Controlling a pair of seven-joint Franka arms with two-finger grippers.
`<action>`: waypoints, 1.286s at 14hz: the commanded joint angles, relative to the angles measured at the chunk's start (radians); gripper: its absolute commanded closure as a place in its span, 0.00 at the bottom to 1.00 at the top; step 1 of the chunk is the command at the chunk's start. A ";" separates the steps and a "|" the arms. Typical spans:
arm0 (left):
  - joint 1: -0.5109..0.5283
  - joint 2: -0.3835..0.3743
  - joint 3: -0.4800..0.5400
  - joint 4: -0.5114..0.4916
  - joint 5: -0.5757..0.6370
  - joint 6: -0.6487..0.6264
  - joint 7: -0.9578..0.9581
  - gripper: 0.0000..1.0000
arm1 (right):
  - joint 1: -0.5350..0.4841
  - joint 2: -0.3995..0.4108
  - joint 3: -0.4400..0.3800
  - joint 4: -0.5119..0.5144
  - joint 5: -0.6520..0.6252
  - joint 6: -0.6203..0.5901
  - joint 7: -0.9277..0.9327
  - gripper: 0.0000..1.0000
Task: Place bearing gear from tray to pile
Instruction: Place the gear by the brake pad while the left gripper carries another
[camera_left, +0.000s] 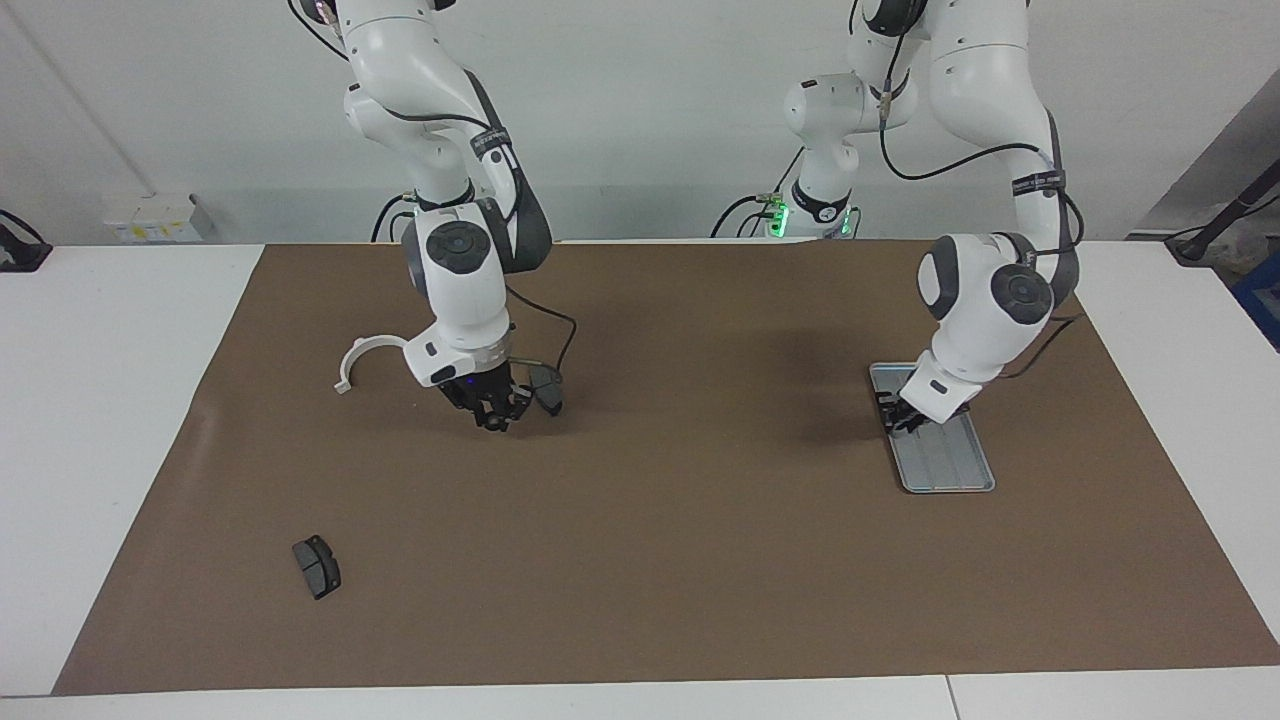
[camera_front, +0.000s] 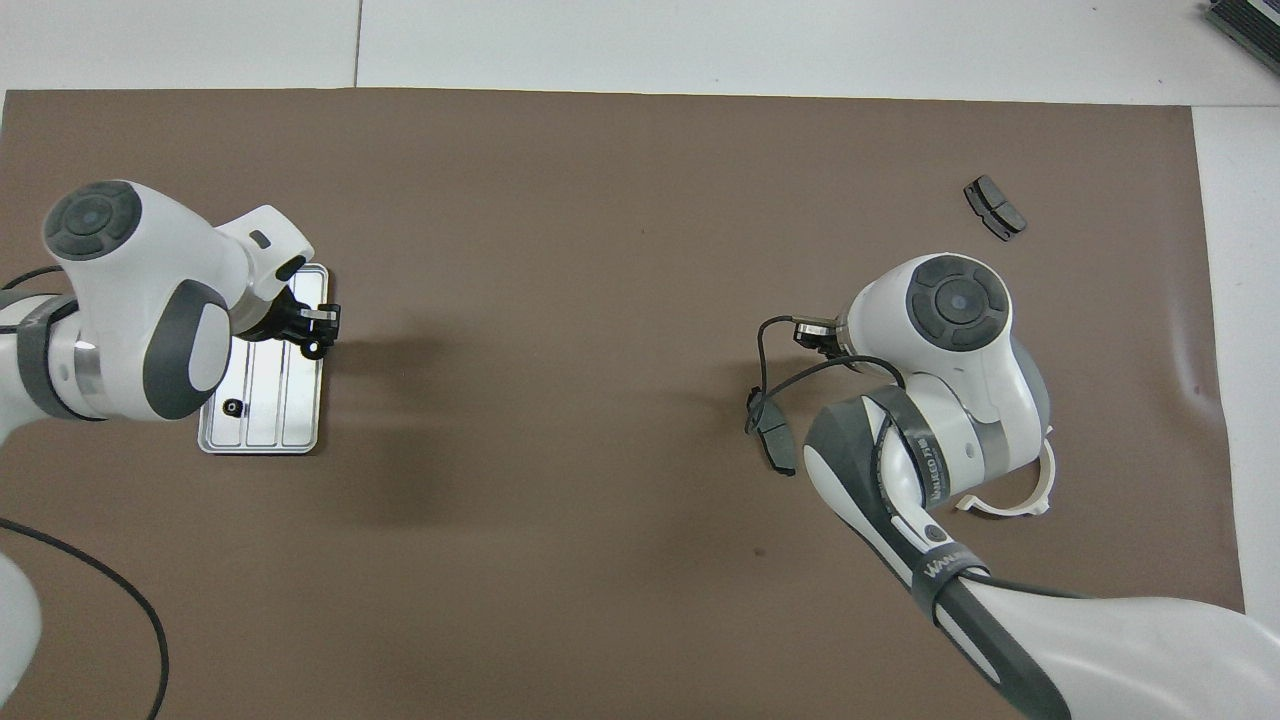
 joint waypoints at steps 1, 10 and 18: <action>-0.100 -0.018 0.008 0.003 0.011 -0.026 -0.203 1.00 | -0.042 -0.067 0.017 -0.114 0.003 0.017 -0.049 1.00; -0.390 0.014 0.003 0.000 -0.082 0.155 -0.657 1.00 | -0.061 -0.098 0.018 -0.188 0.075 0.009 -0.110 0.75; -0.489 0.015 0.003 -0.008 -0.136 0.182 -0.755 0.40 | -0.073 -0.100 0.016 -0.097 0.075 -0.009 -0.109 0.00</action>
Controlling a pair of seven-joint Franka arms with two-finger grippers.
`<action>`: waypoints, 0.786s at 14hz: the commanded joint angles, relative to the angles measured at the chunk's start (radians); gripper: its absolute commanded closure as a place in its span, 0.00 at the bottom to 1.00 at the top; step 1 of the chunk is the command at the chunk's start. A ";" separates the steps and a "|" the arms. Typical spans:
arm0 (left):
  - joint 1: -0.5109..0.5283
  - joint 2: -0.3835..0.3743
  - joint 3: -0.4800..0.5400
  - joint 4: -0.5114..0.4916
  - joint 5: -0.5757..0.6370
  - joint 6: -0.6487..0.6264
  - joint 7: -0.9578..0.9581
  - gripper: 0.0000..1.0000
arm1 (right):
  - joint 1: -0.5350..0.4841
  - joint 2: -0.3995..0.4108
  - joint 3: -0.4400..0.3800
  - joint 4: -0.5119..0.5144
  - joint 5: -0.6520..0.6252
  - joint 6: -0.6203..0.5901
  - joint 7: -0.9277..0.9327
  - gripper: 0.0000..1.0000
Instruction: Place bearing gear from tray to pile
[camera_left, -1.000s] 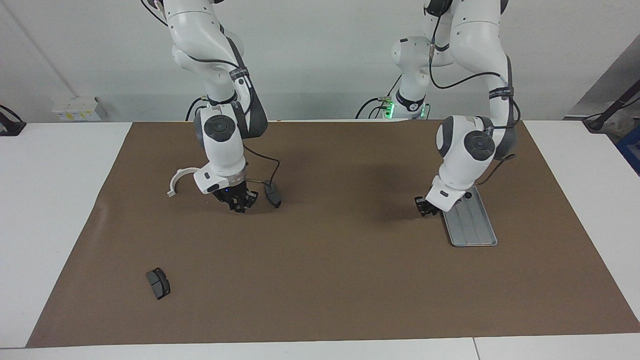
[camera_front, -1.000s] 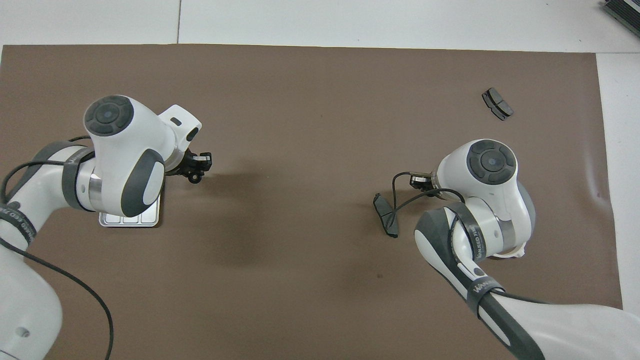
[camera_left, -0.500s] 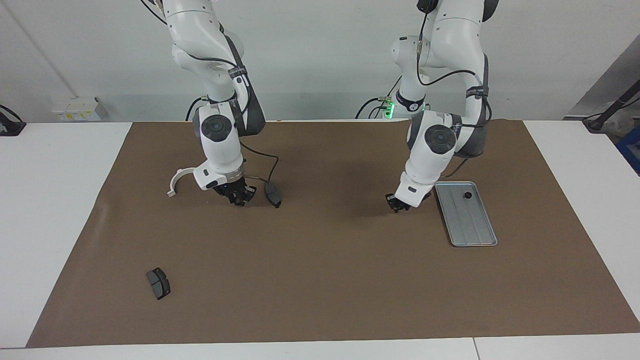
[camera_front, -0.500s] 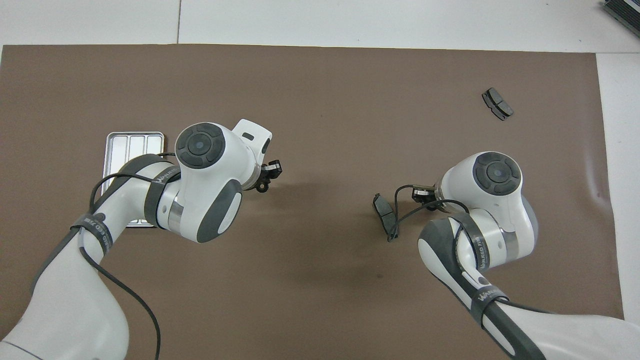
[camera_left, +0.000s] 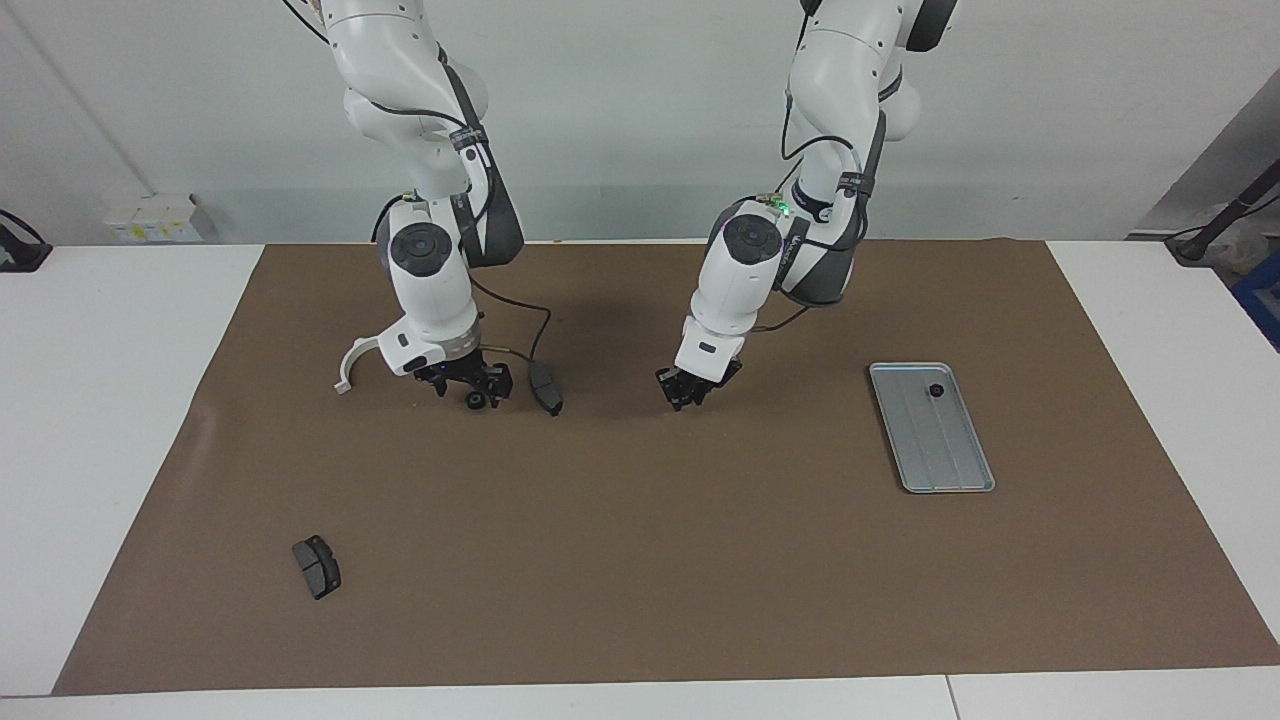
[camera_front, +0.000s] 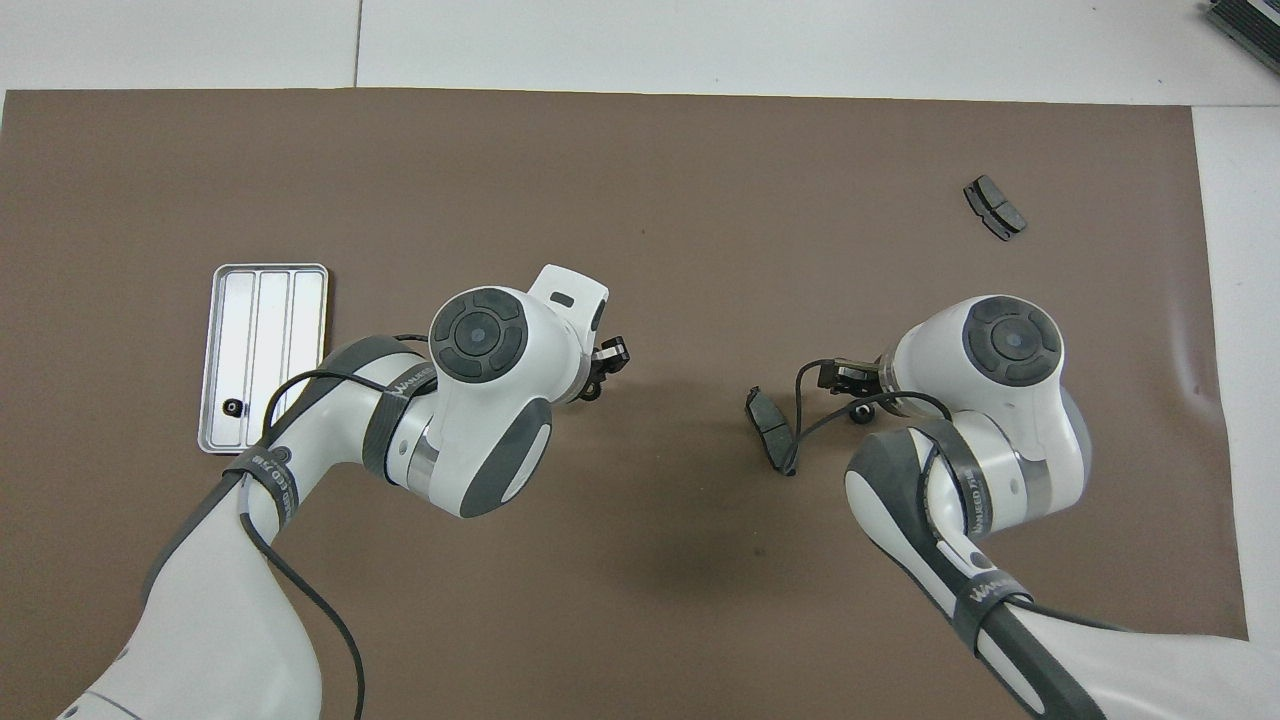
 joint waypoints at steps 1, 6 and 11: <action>-0.031 -0.006 0.018 -0.008 -0.017 -0.007 -0.057 0.37 | -0.023 -0.013 0.012 0.047 0.020 -0.010 -0.038 0.00; 0.010 -0.020 0.029 0.001 -0.006 -0.100 -0.064 0.33 | -0.008 0.016 0.017 0.141 0.020 0.007 -0.038 0.00; 0.185 -0.091 0.028 0.001 -0.003 -0.253 0.176 0.34 | 0.113 0.109 0.021 0.271 0.053 -0.011 0.019 0.00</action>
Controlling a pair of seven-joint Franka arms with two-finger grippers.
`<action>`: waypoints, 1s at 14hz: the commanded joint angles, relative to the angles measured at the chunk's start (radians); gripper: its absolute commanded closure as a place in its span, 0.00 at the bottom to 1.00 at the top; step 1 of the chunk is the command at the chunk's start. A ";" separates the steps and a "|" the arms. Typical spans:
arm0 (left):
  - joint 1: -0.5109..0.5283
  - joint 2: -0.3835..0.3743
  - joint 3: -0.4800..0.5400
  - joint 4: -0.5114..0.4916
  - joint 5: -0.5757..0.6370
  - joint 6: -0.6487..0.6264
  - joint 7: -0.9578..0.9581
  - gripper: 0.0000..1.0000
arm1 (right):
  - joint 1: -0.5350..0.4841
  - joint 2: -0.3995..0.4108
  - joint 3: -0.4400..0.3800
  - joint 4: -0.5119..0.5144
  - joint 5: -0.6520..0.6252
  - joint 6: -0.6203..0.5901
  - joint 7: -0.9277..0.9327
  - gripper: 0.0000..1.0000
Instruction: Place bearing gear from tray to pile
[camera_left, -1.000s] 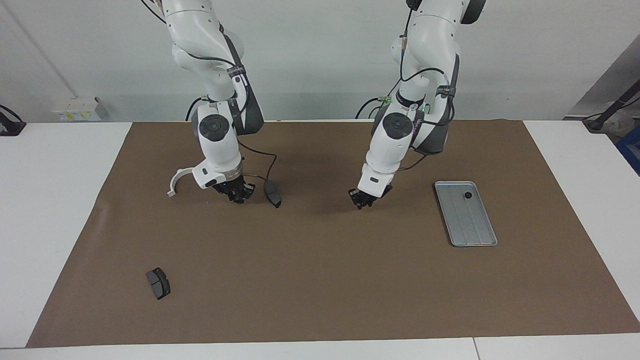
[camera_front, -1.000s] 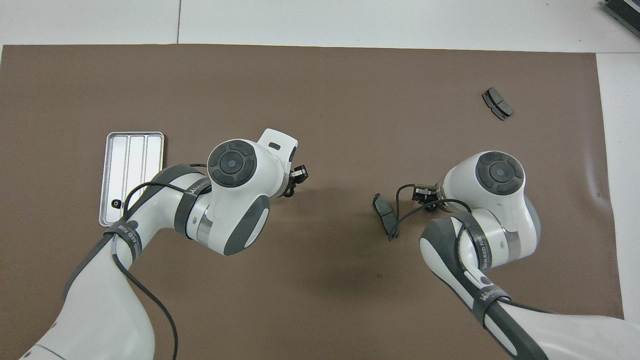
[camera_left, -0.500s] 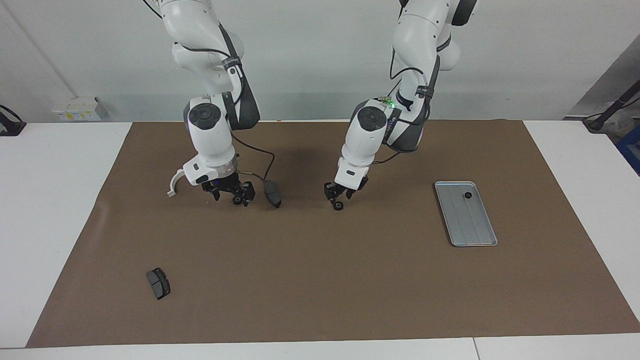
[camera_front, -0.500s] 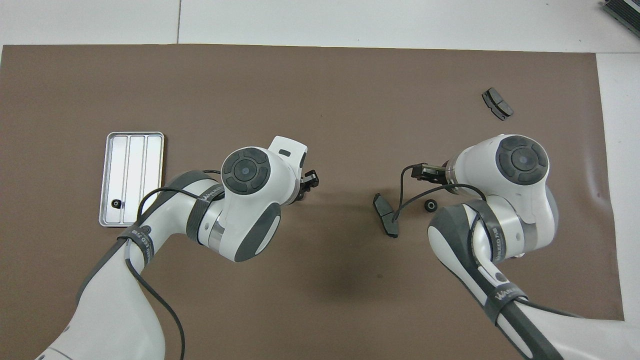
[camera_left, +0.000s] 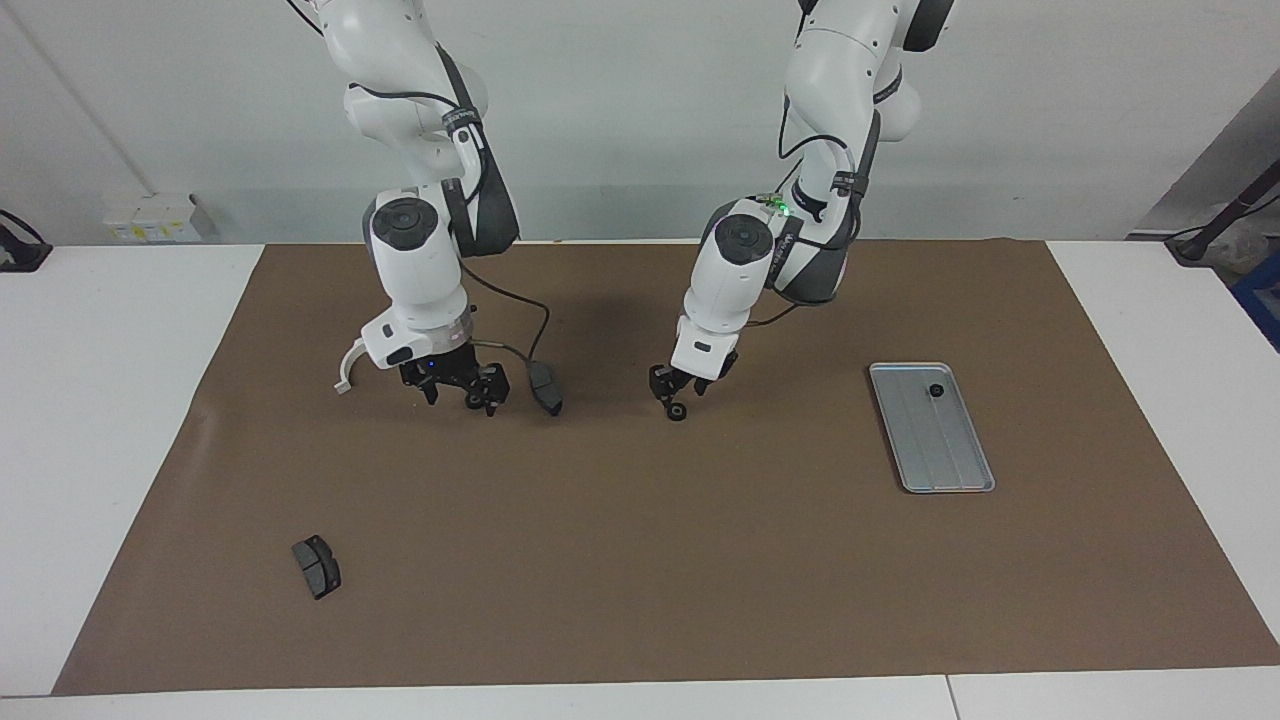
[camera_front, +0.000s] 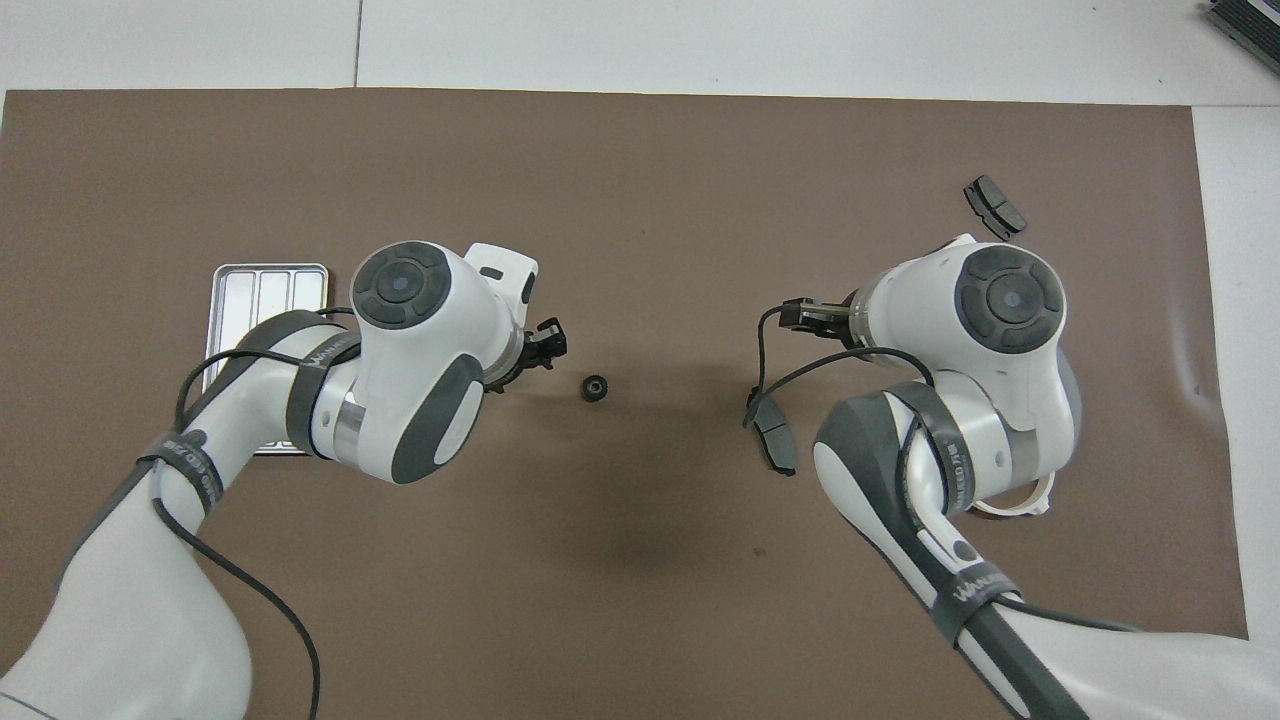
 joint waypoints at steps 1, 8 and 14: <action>0.110 -0.070 -0.005 -0.013 -0.002 -0.114 0.182 0.34 | 0.060 0.087 0.004 0.100 0.023 -0.010 0.034 0.00; 0.373 -0.097 -0.001 -0.037 0.001 -0.221 0.696 0.35 | 0.222 0.346 0.002 0.433 0.004 -0.095 0.183 0.00; 0.506 -0.101 -0.001 -0.079 0.076 -0.163 0.940 0.36 | 0.315 0.430 0.004 0.479 -0.008 -0.094 0.255 0.01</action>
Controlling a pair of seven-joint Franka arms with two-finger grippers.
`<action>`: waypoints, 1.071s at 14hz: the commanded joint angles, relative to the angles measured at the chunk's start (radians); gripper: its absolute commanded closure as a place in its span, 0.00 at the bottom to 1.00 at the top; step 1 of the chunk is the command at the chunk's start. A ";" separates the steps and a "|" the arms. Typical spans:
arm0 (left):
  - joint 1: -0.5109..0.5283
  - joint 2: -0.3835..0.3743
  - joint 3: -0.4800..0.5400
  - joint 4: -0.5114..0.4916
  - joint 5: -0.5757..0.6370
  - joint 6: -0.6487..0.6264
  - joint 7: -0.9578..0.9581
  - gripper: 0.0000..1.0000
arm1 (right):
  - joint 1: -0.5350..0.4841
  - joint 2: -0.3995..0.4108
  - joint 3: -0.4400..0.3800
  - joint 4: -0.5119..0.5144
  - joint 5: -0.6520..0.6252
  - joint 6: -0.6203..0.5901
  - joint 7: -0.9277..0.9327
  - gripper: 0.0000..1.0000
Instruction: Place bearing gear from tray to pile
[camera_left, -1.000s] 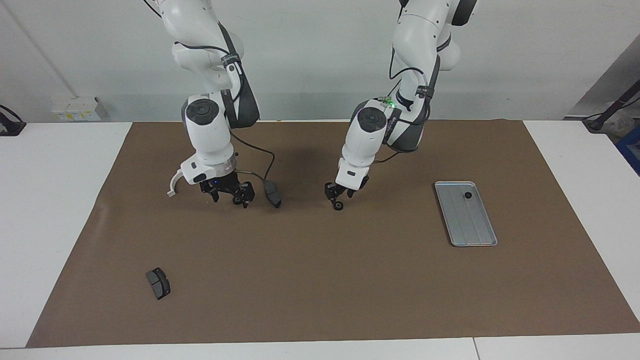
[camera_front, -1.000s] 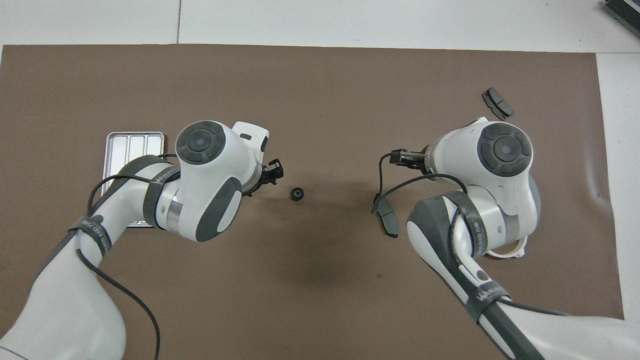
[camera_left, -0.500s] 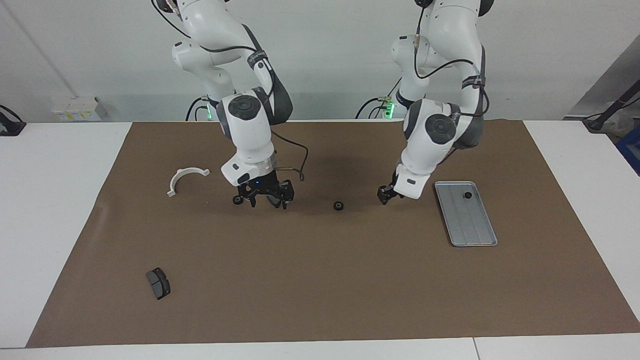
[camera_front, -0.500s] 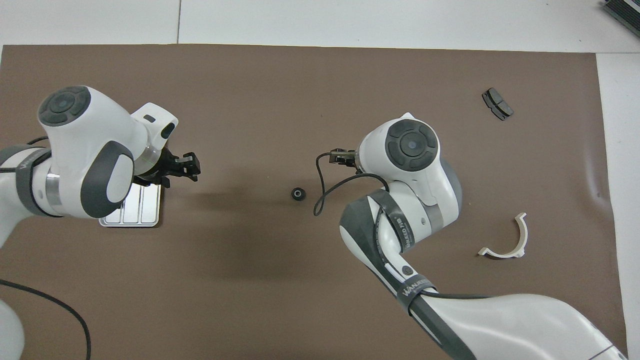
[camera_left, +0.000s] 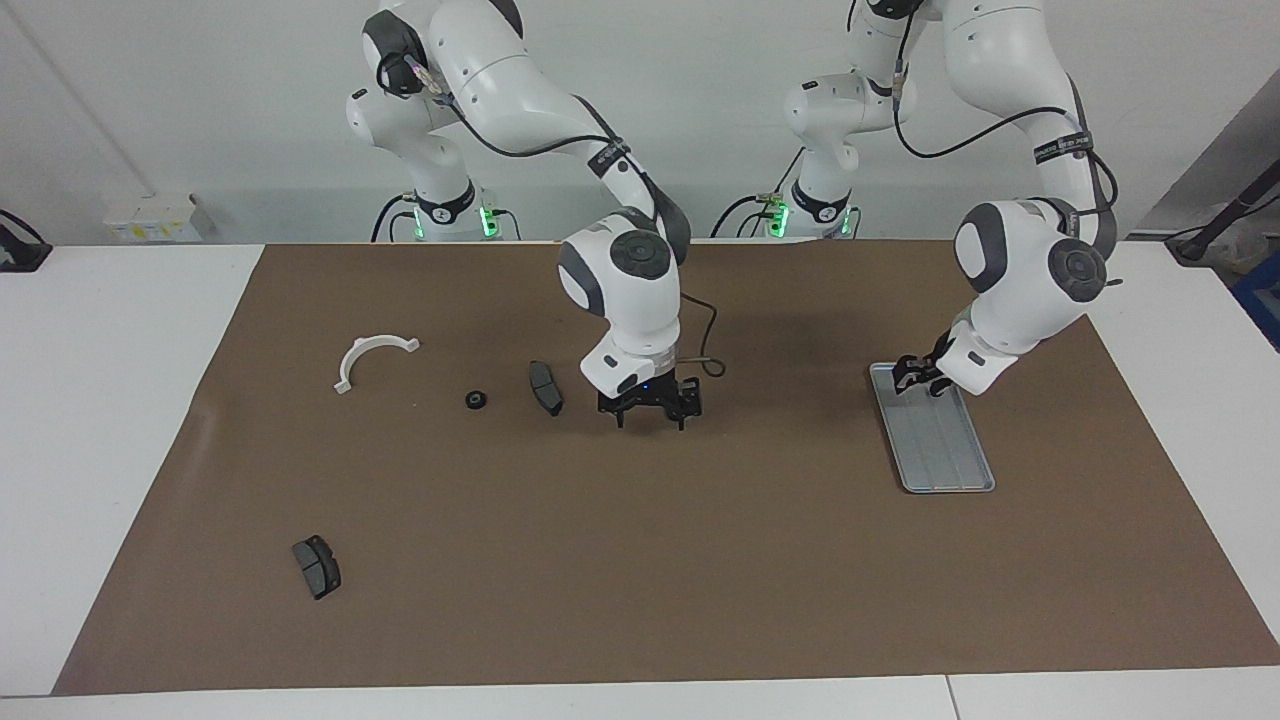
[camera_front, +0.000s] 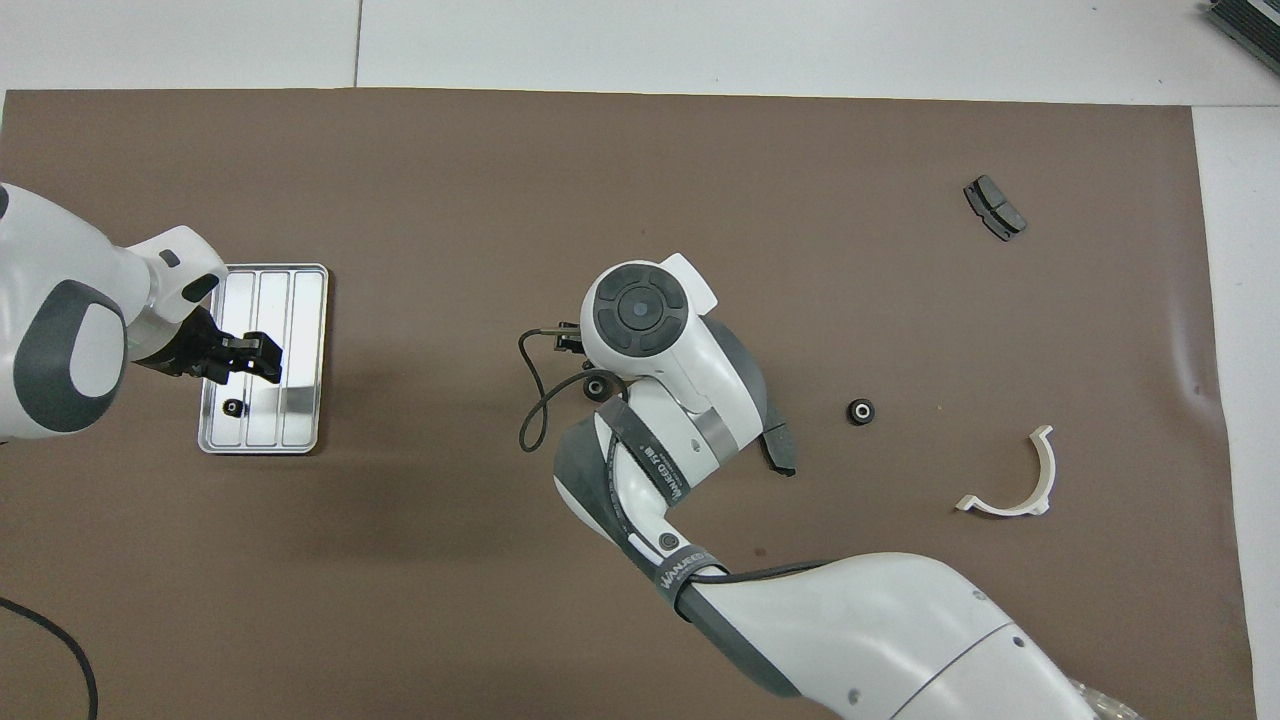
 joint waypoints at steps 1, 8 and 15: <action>0.035 -0.025 -0.008 -0.056 0.022 0.060 0.066 0.36 | 0.020 0.028 0.002 0.047 -0.011 -0.009 0.019 0.05; 0.072 -0.020 -0.004 -0.141 0.023 0.180 0.085 0.40 | 0.049 0.008 0.002 -0.044 -0.014 0.032 0.025 0.19; 0.091 -0.019 -0.004 -0.160 0.023 0.181 0.083 0.44 | 0.060 0.004 0.002 -0.042 -0.016 0.016 0.025 0.71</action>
